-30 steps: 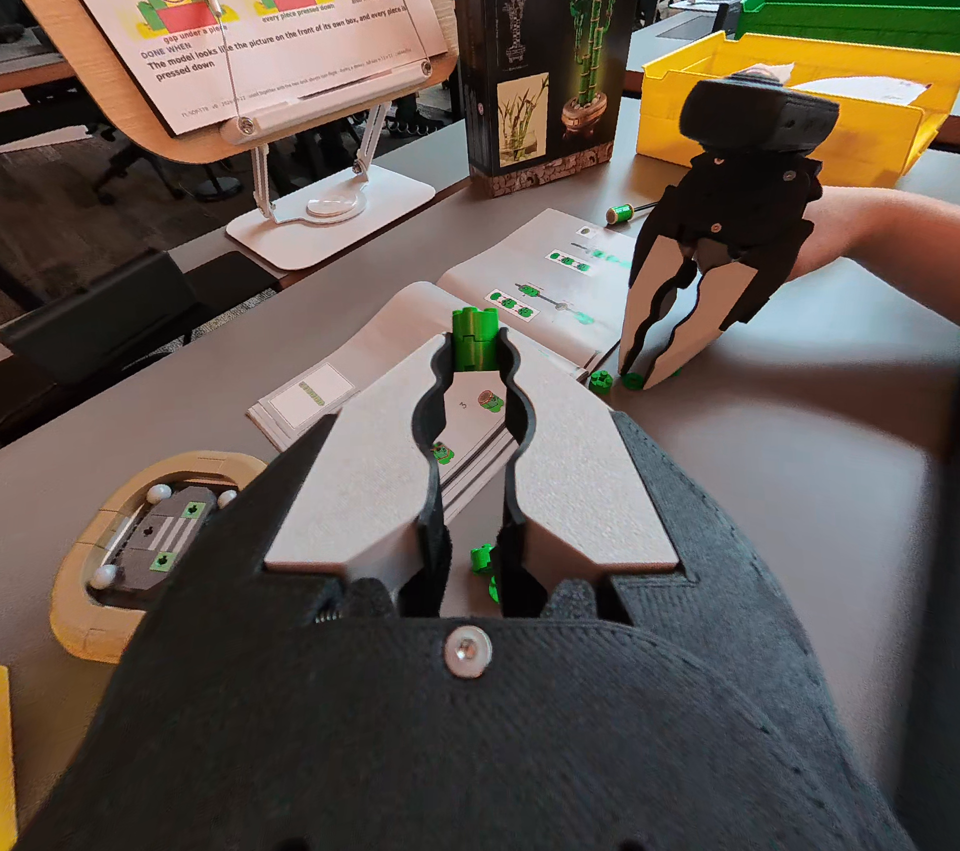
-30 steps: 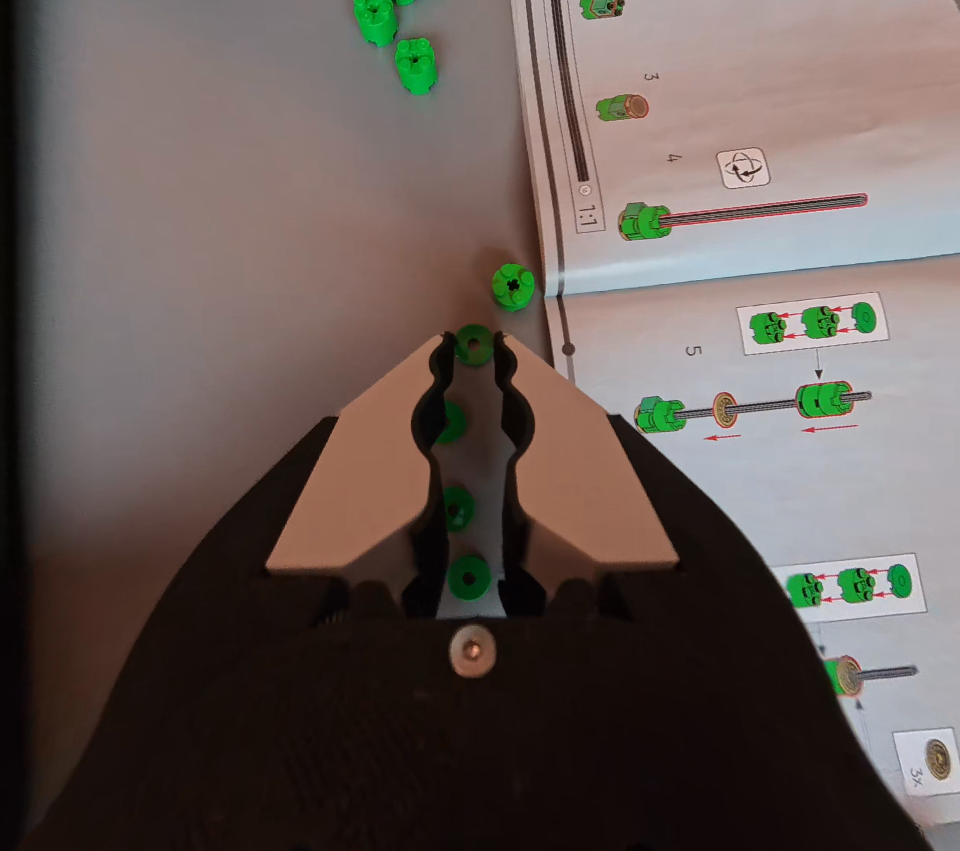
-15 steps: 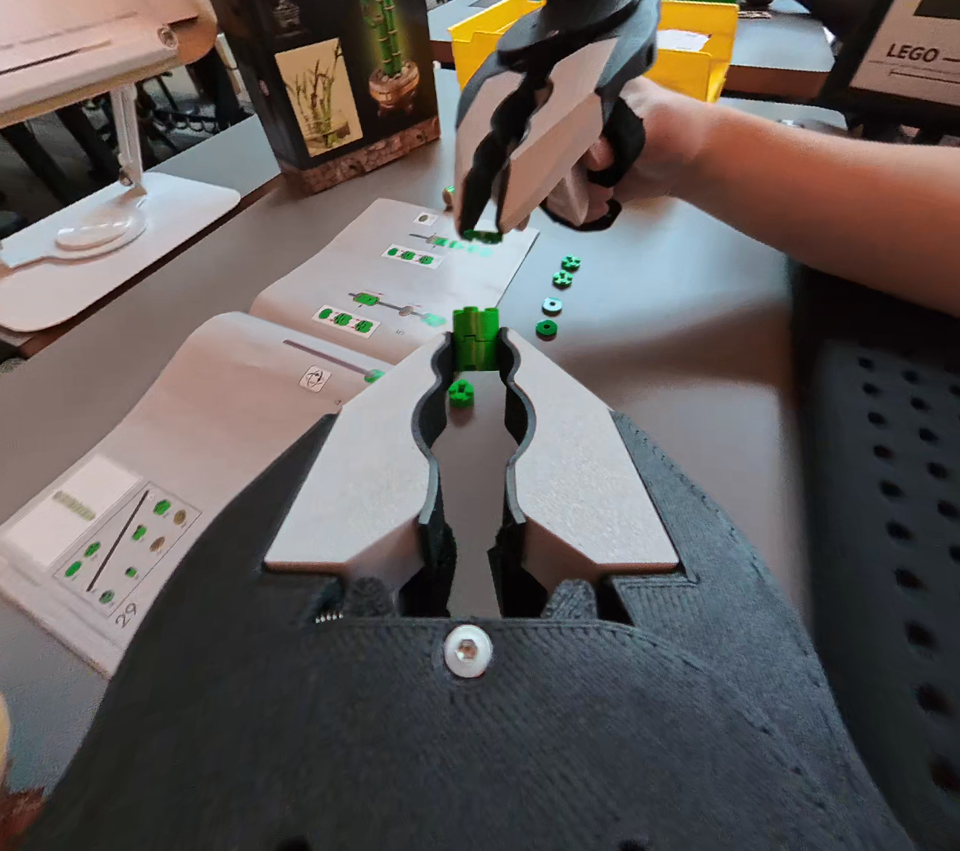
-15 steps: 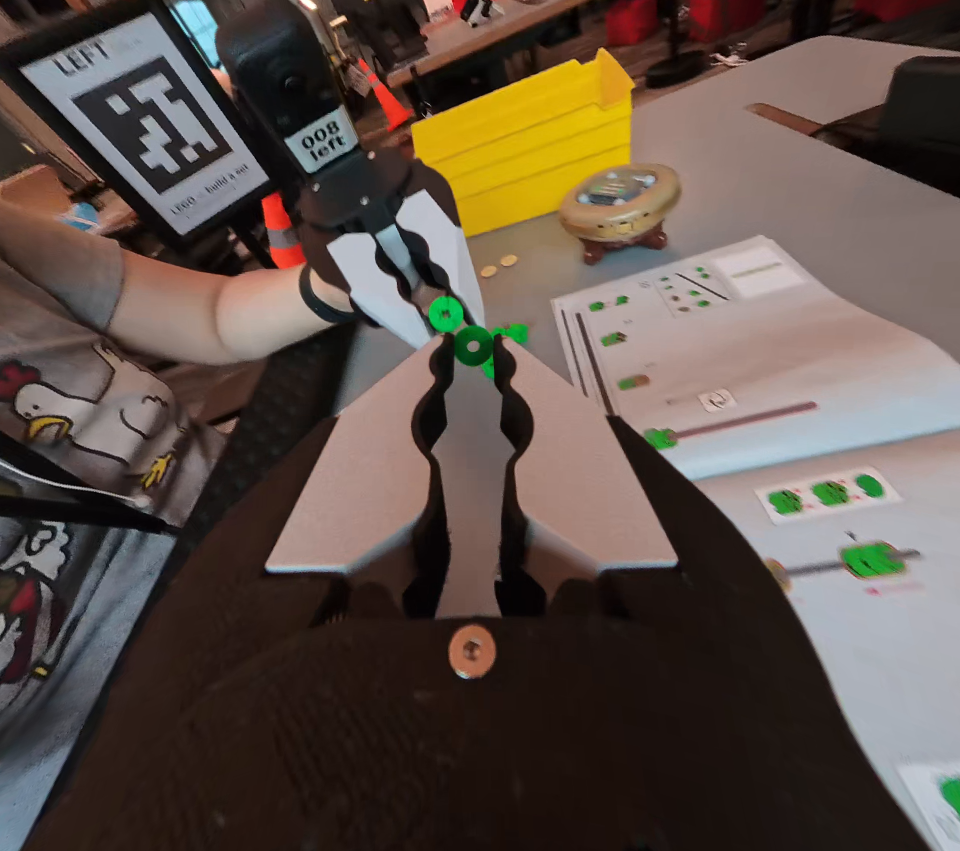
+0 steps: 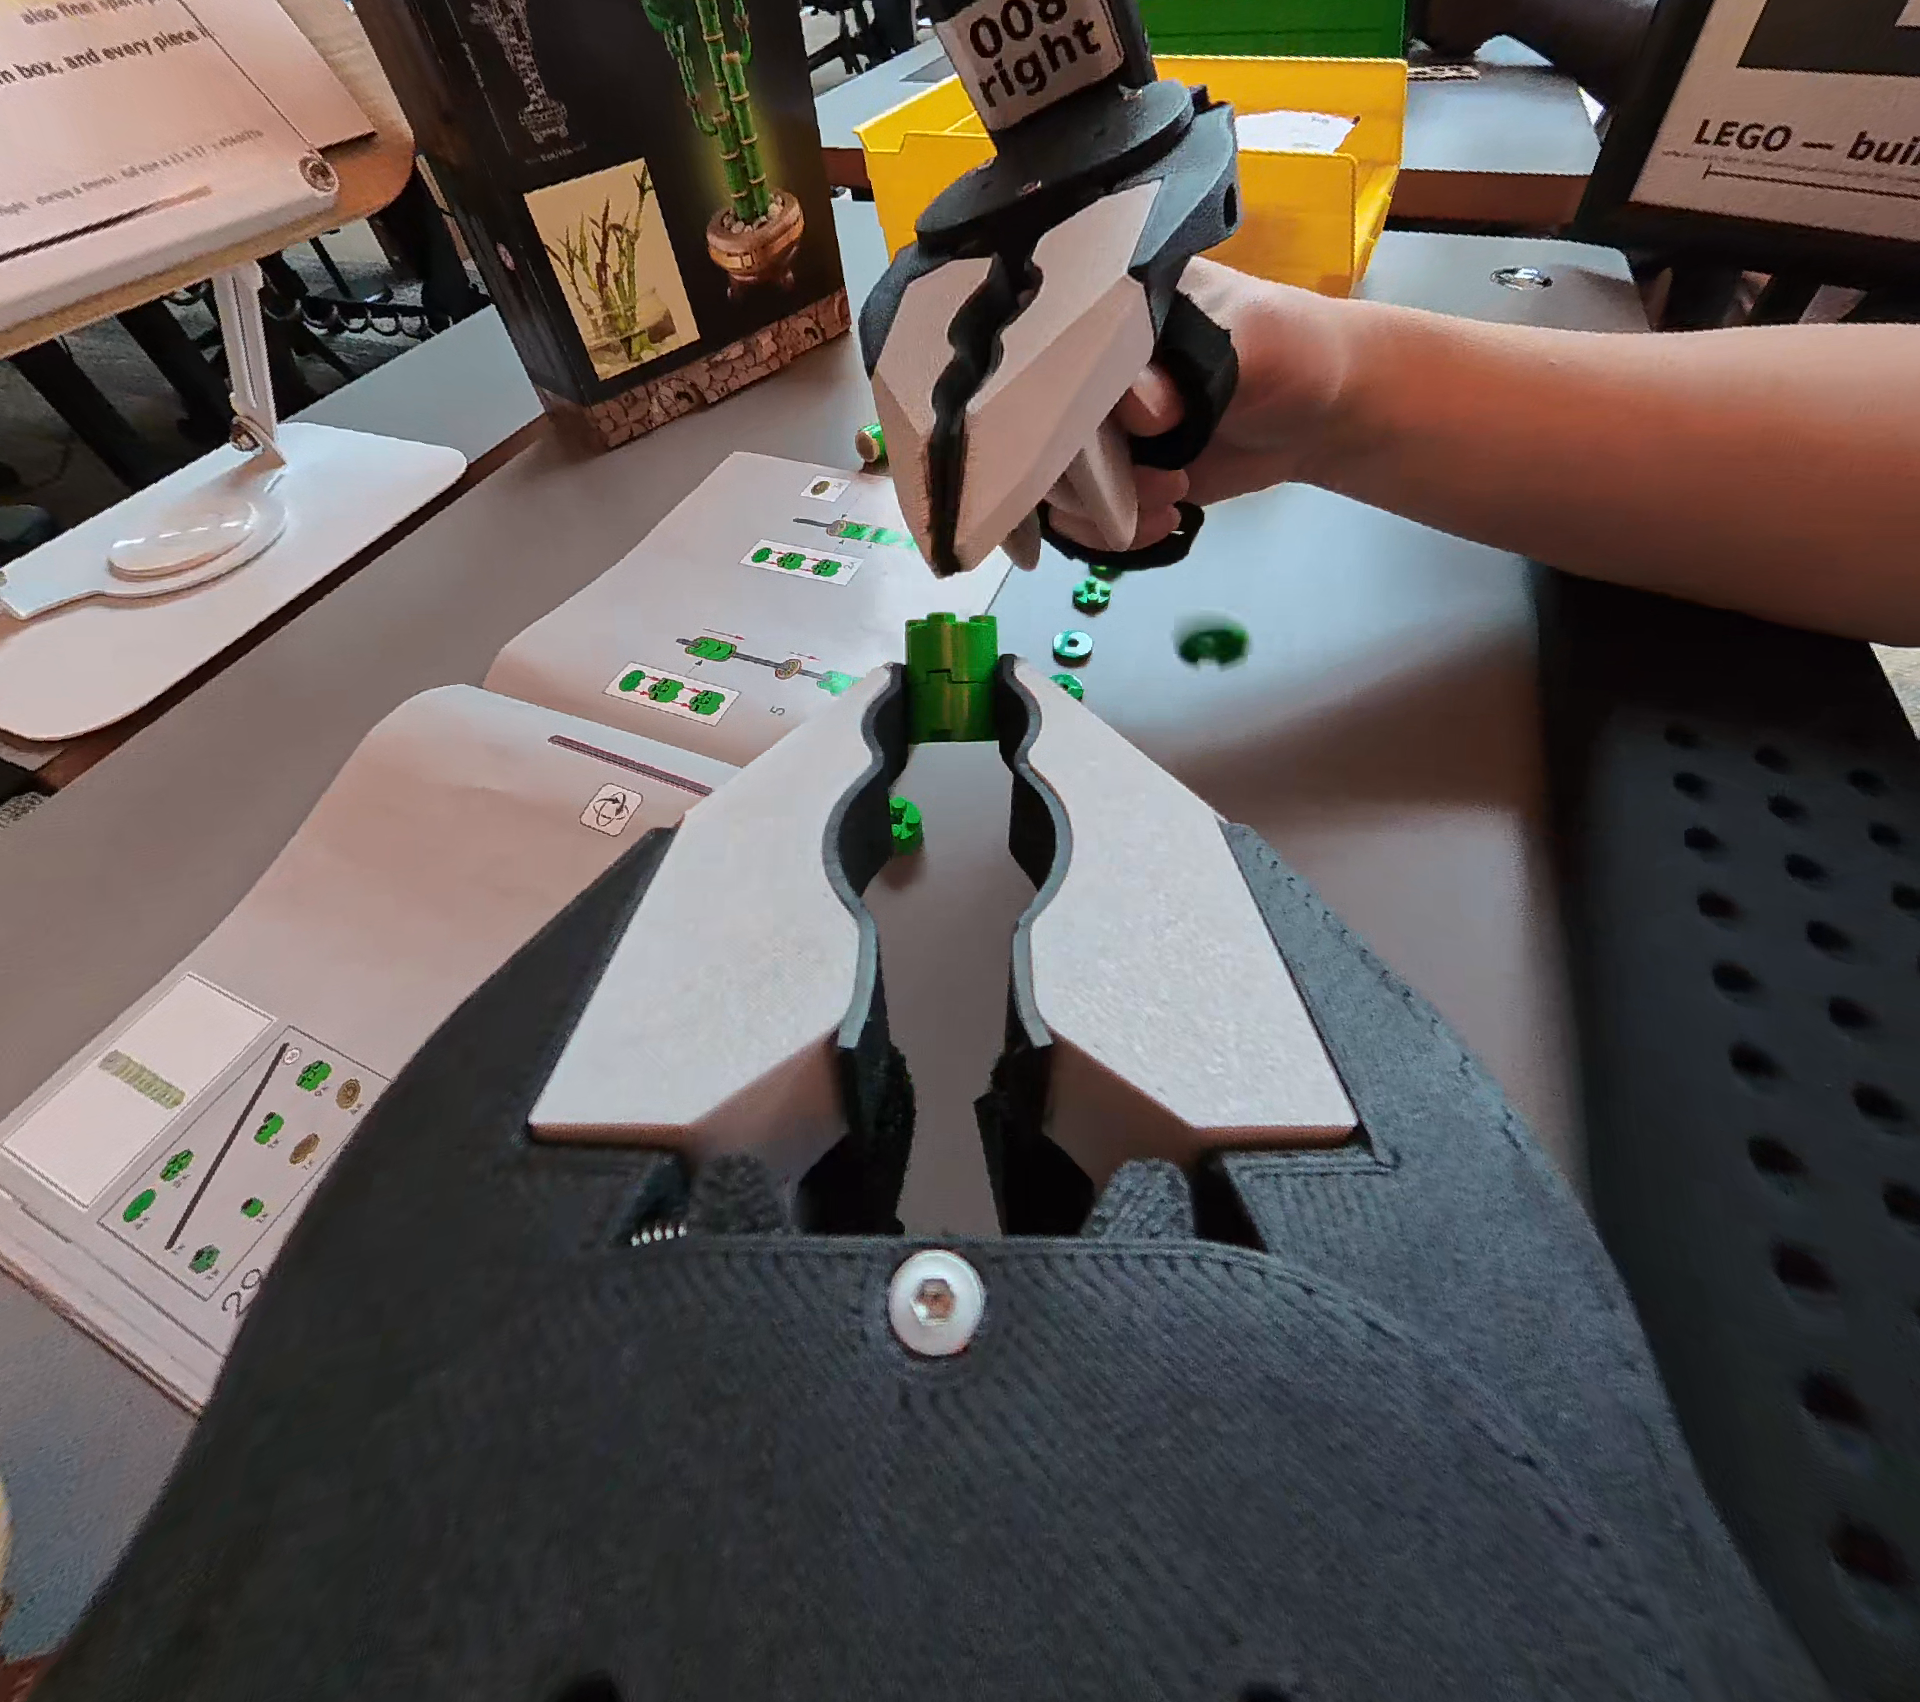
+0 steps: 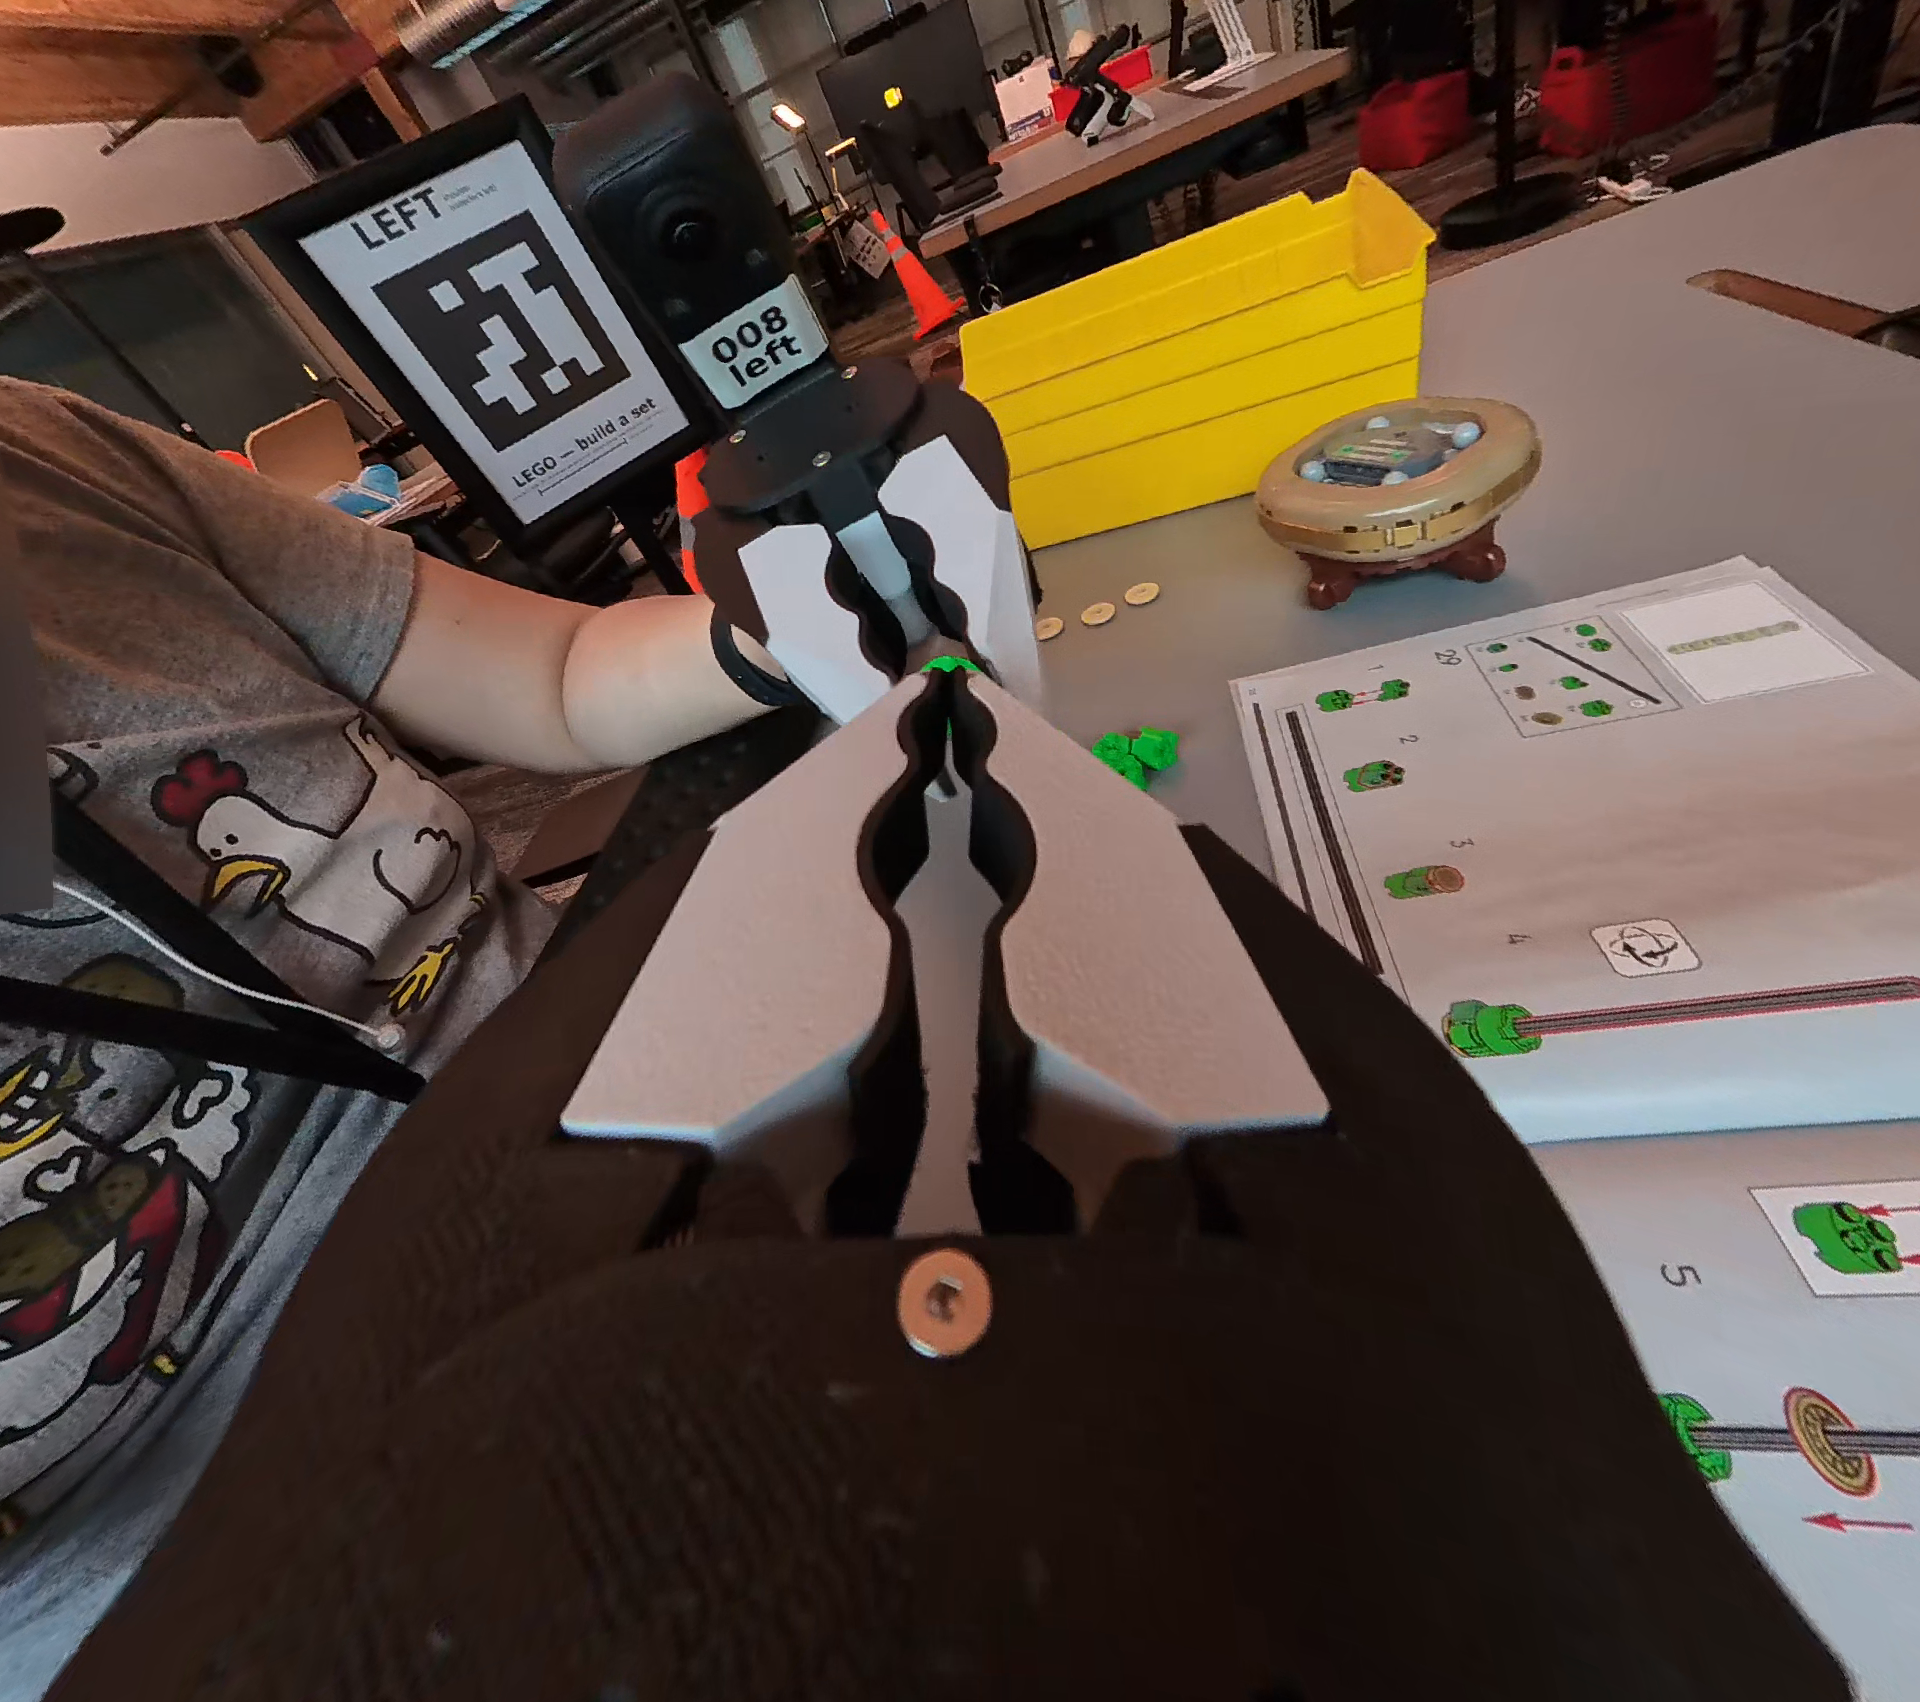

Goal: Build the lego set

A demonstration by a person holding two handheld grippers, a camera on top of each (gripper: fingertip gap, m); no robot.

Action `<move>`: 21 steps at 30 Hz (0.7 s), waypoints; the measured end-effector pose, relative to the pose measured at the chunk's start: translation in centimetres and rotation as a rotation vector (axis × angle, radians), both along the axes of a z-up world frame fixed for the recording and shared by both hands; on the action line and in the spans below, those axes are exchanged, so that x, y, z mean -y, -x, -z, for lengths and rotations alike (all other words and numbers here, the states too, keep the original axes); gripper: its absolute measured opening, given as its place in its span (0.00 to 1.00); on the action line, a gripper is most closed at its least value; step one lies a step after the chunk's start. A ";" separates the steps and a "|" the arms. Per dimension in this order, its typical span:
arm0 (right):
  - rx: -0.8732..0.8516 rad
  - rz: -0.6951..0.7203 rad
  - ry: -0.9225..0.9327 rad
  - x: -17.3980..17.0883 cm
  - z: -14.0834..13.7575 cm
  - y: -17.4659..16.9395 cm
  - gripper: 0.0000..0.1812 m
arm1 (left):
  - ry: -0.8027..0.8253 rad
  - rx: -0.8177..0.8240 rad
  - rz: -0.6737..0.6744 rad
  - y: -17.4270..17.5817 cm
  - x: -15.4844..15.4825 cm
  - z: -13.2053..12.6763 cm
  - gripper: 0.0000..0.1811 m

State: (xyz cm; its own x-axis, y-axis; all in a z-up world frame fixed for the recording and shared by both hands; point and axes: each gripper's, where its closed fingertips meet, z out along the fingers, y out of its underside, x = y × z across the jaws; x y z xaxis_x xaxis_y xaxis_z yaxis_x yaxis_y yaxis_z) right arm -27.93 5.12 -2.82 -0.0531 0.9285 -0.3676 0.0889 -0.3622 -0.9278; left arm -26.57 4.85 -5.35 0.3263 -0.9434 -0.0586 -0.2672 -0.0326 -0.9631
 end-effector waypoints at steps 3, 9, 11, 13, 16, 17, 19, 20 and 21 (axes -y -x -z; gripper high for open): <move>0.049 0.045 -0.002 -0.7 0.8 -0.1 0.00 | 0.000 -0.021 -0.034 0.4 -0.5 0.2 0.08; 0.097 0.251 -0.037 -4.6 1.6 -3.8 0.00 | 0.030 0.020 -0.129 3.0 -2.4 -0.8 0.08; 0.076 0.316 -0.032 -6.0 1.6 -5.0 0.00 | 0.073 0.060 -0.121 3.0 -2.4 -1.1 0.08; 0.084 0.351 -0.011 -6.9 2.2 -5.8 0.00 | 0.105 0.067 -0.104 2.6 -2.2 -0.8 0.08; 0.135 0.380 -0.017 -7.7 3.3 -6.6 0.00 | 0.101 0.021 -0.099 2.1 -2.1 0.2 0.08; 0.148 0.376 -0.021 -7.7 3.5 -6.7 0.00 | 0.094 0.006 -0.097 2.0 -2.1 0.4 0.08; 0.172 0.321 -0.047 -6.9 3.3 -6.6 0.00 | 0.079 -0.017 -0.090 1.7 -1.8 0.7 0.08; 0.188 0.287 -0.078 -6.2 3.0 -6.7 0.03 | 0.073 -0.026 -0.084 1.6 -1.7 0.7 0.08; 0.218 0.248 -0.116 -5.2 2.7 -6.7 0.06 | 0.066 -0.032 -0.078 1.4 -1.5 0.7 0.08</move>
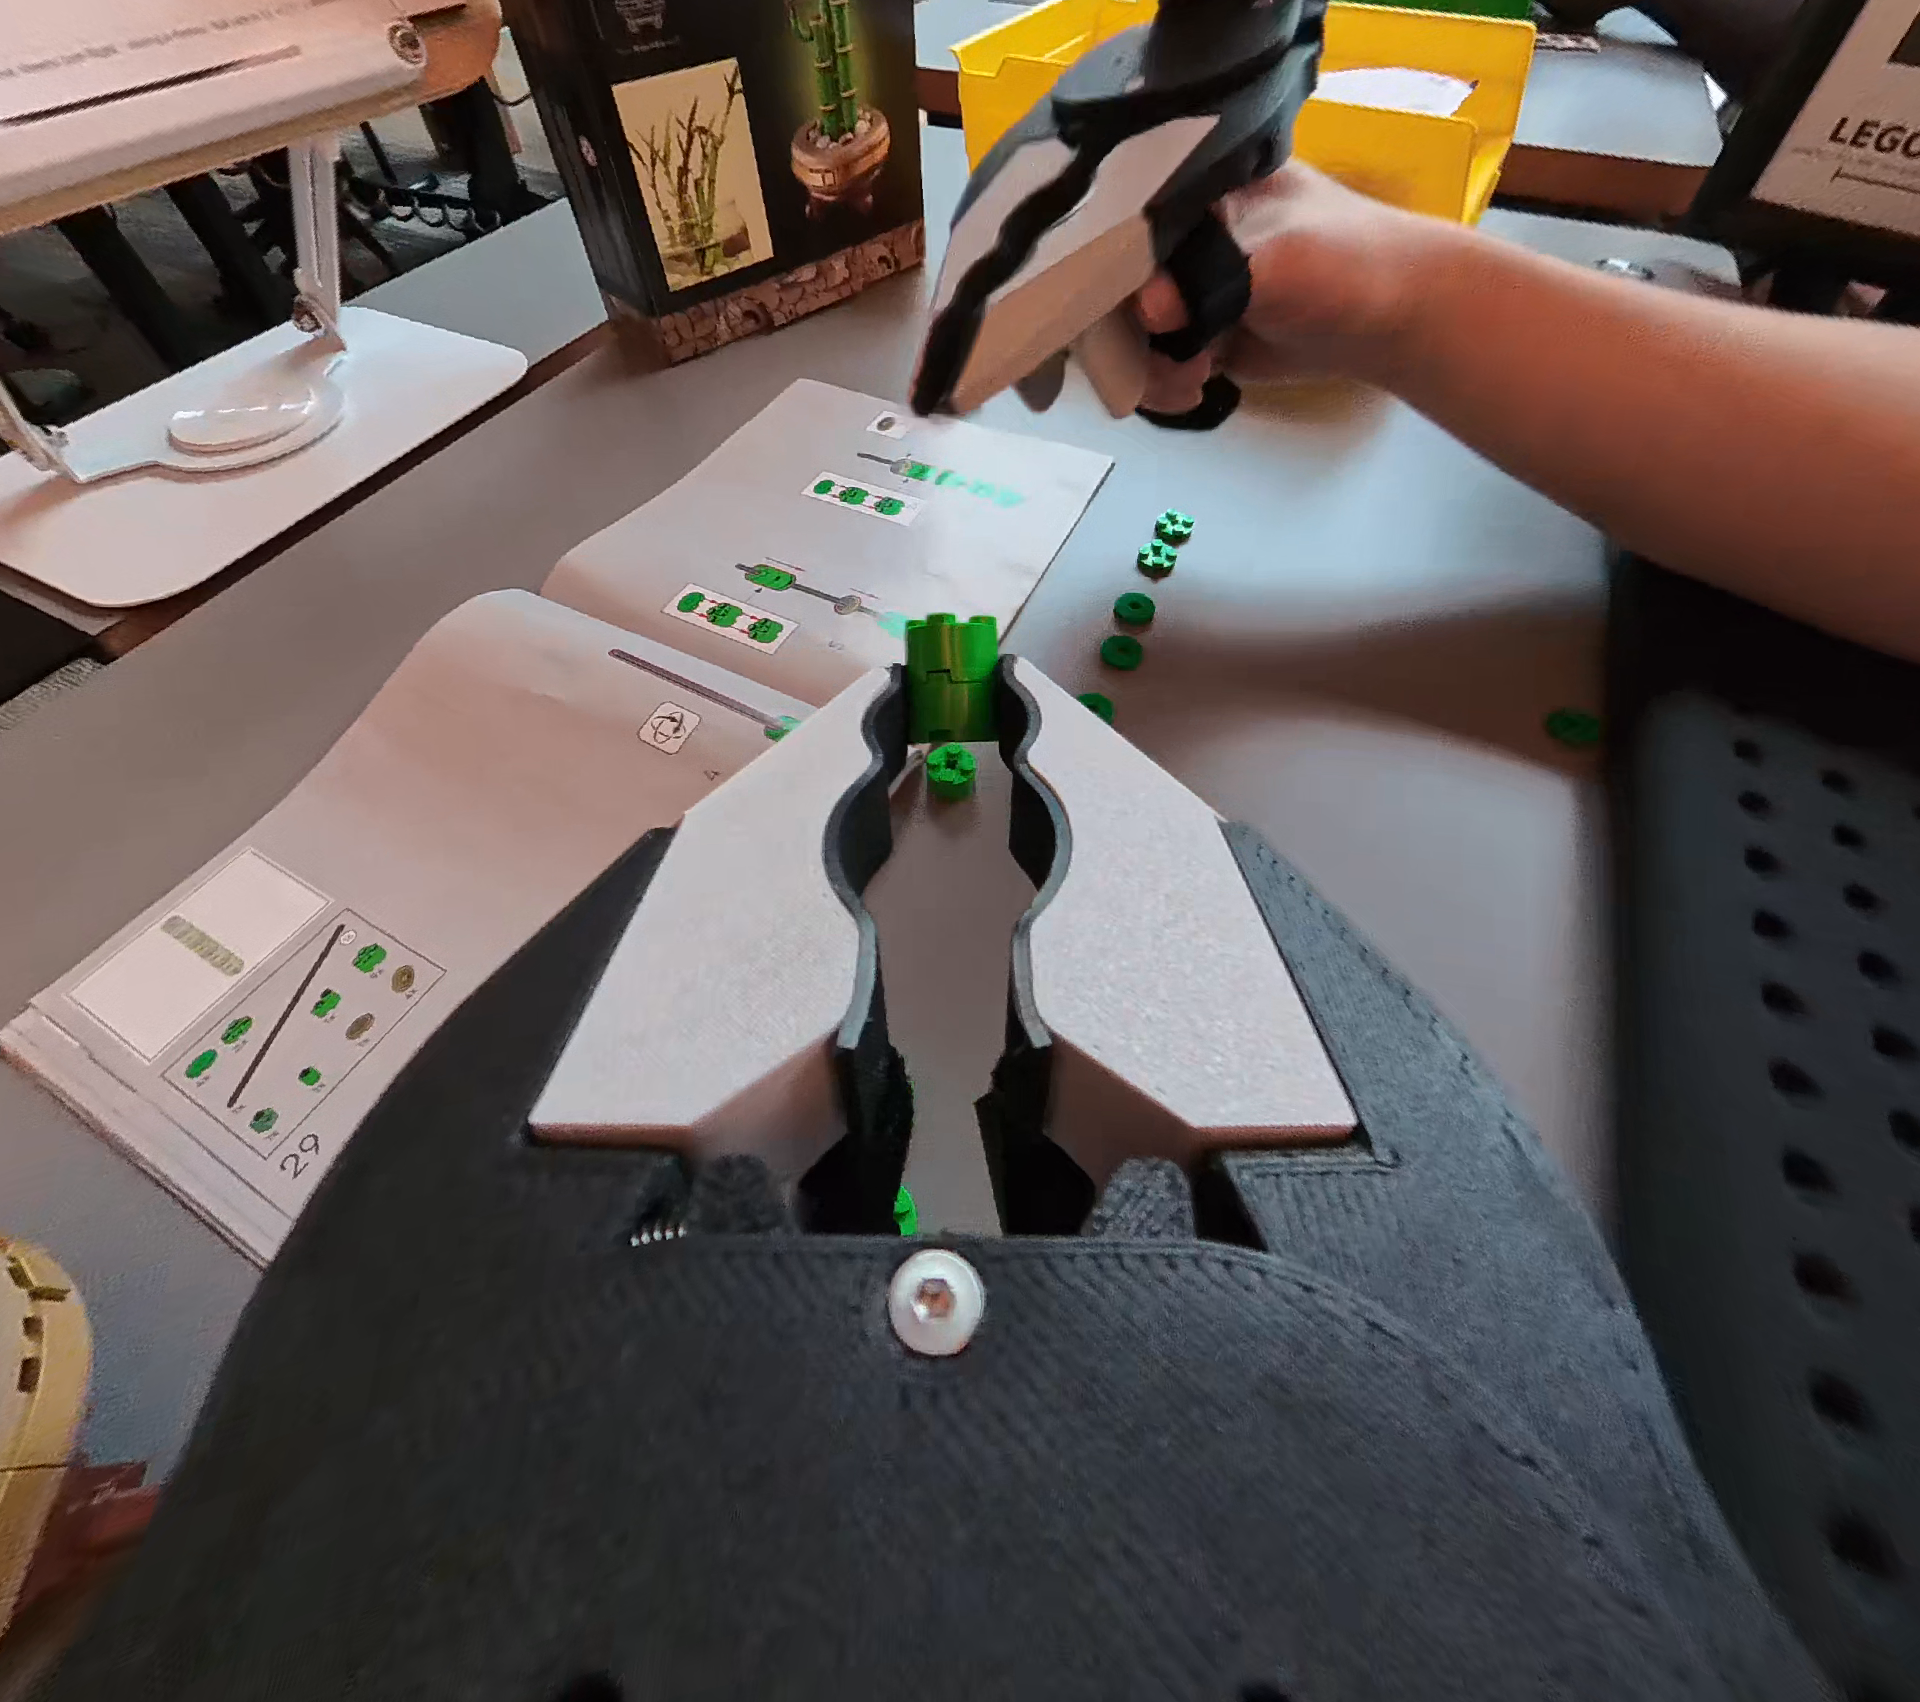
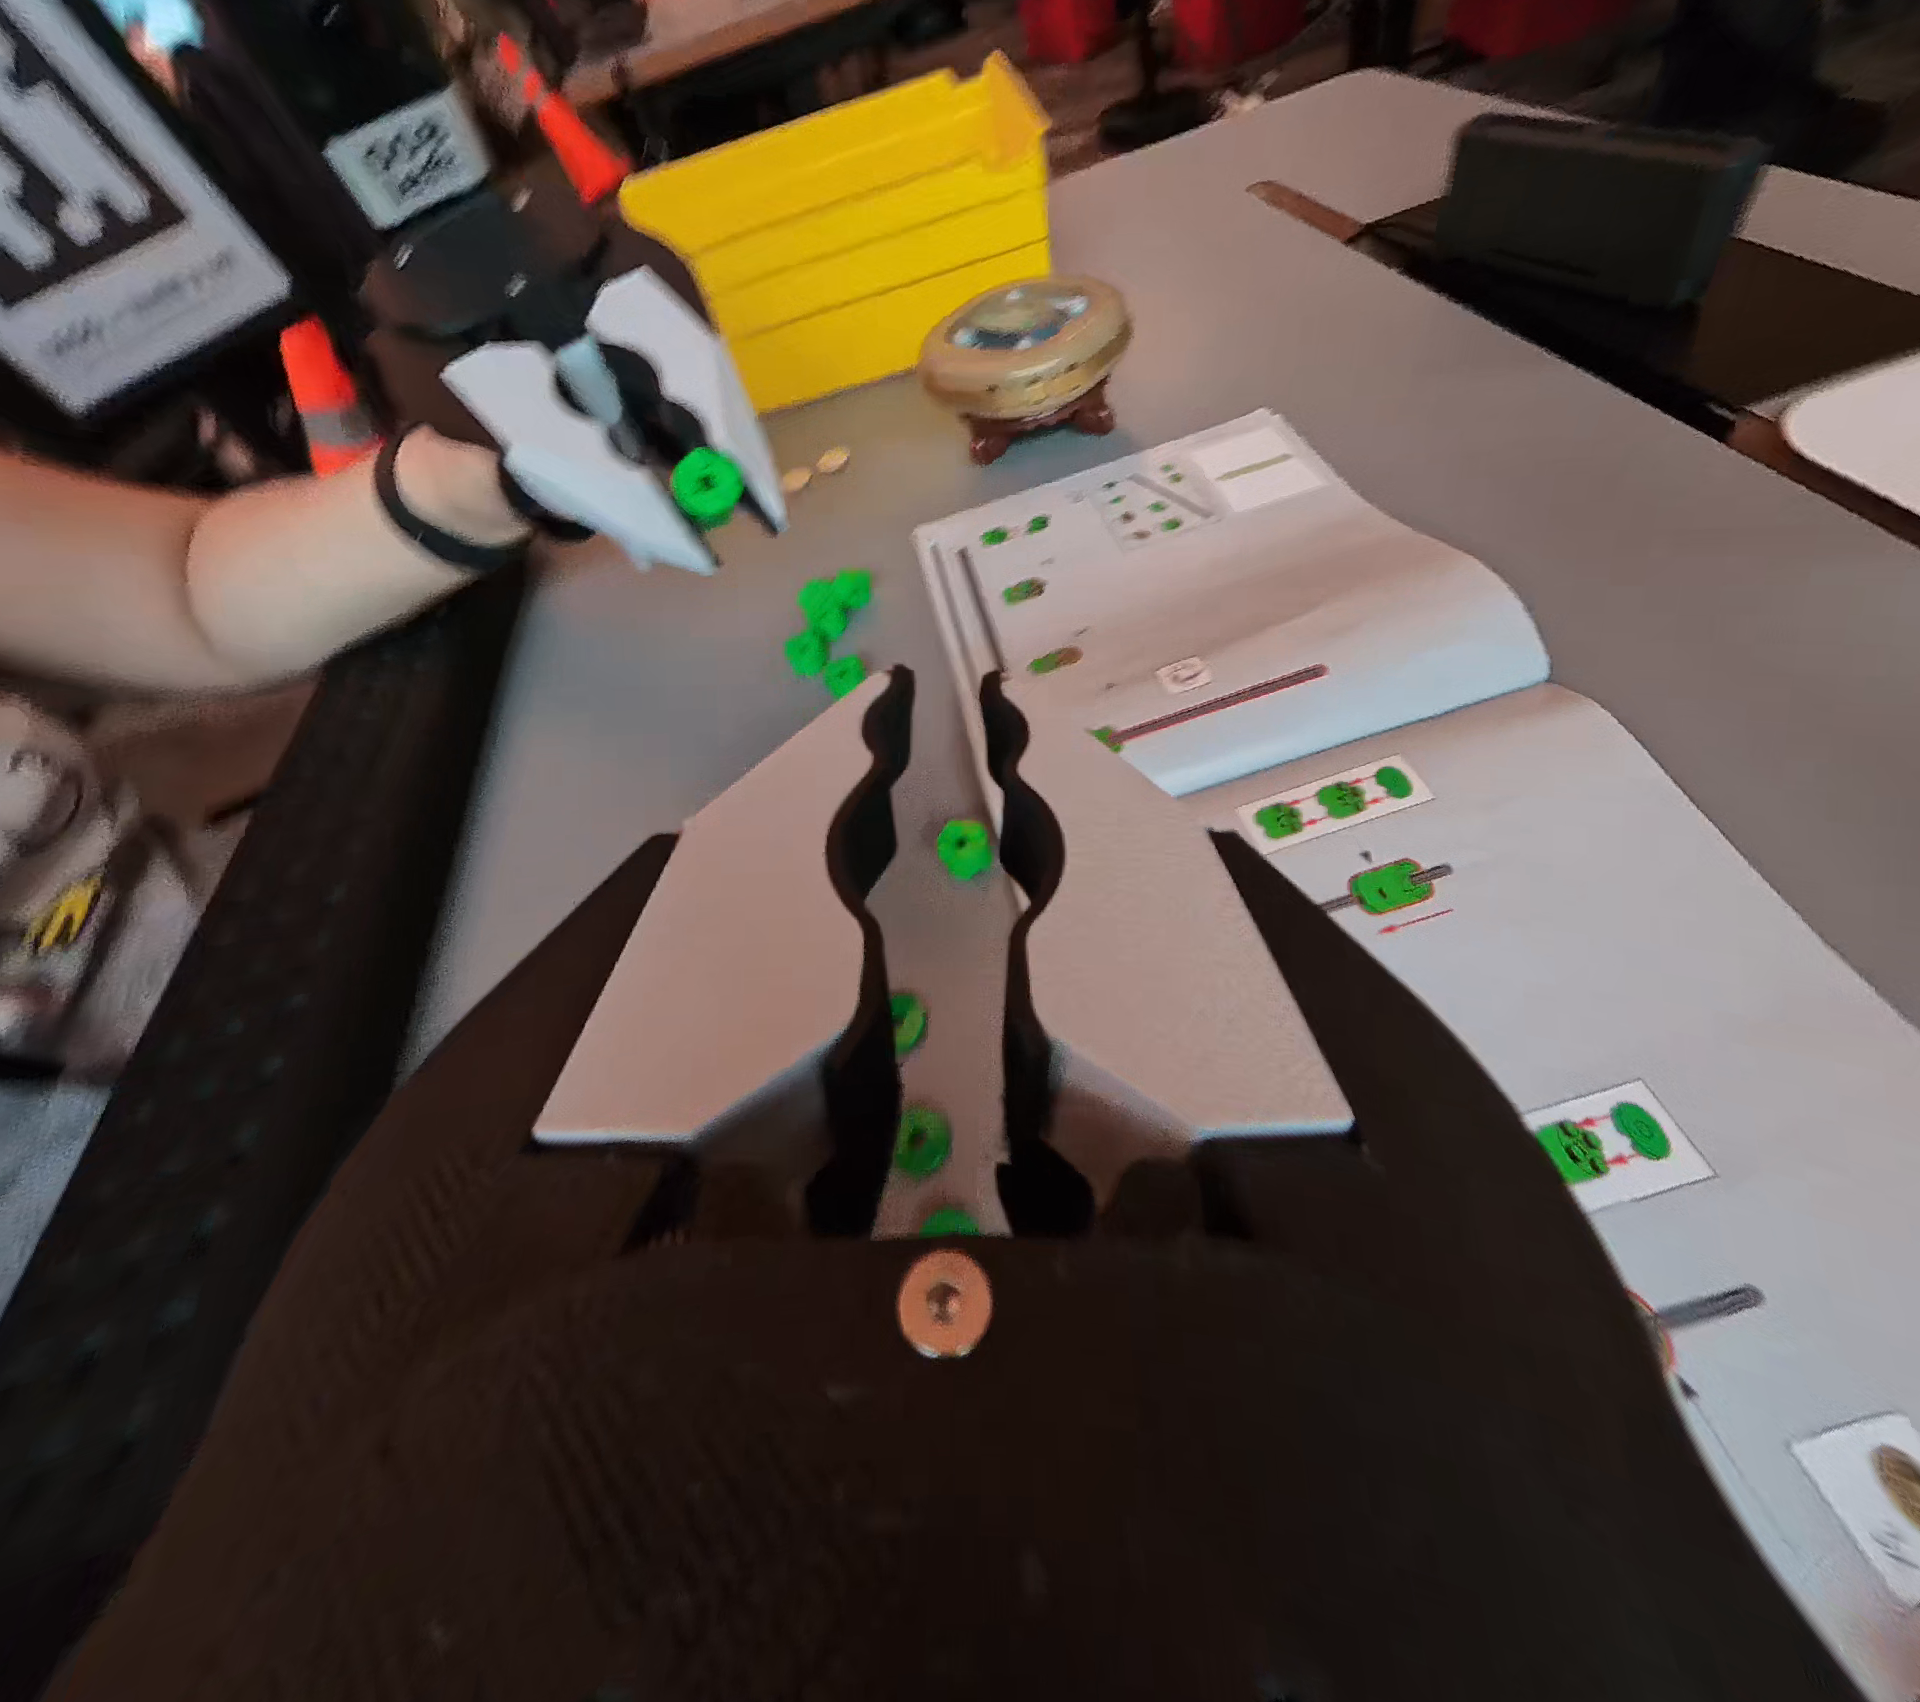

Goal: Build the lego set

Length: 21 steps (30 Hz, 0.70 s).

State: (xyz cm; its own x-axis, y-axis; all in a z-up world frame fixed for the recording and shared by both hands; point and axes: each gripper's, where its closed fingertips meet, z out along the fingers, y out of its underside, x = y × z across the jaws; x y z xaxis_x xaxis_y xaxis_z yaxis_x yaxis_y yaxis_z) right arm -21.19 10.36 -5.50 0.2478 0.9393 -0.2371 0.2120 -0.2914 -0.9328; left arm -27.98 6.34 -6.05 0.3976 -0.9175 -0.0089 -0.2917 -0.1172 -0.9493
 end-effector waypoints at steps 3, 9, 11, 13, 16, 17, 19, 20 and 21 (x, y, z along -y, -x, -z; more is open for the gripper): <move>0.257 -0.060 -0.070 3.2 0.7 -1.2 0.09 | -0.025 0.005 0.024 -0.3 0.6 -0.4 0.08; 0.743 -0.251 0.149 15.6 7.9 -5.2 0.08 | -0.019 -0.006 0.028 -0.4 0.7 -0.2 0.08; 0.808 -0.278 0.121 18.4 9.5 -6.4 0.08 | -0.009 0.000 0.037 -0.6 0.9 -0.2 0.08; 0.797 -0.223 0.082 19.0 9.7 -6.8 0.07 | -0.014 0.006 0.044 -0.7 1.1 -0.4 0.08; 0.736 -0.142 0.061 18.6 9.4 -6.9 0.04 | -0.026 0.011 0.051 -0.9 1.5 -0.7 0.08; 0.731 -0.139 0.065 18.6 9.6 -7.0 0.04 | -0.029 0.011 0.054 -1.0 1.6 -0.7 0.08; 0.761 -0.139 0.065 18.8 10.5 -7.4 0.04 | -0.034 0.008 0.058 -1.1 1.7 -0.8 0.08; 0.765 -0.144 0.073 19.0 10.7 -7.5 0.04 | -0.038 0.007 0.059 -1.1 1.8 -0.8 0.08; 0.762 -0.140 0.079 19.1 10.9 -7.4 0.03 | -0.040 0.005 0.060 -1.1 1.8 -0.8 0.08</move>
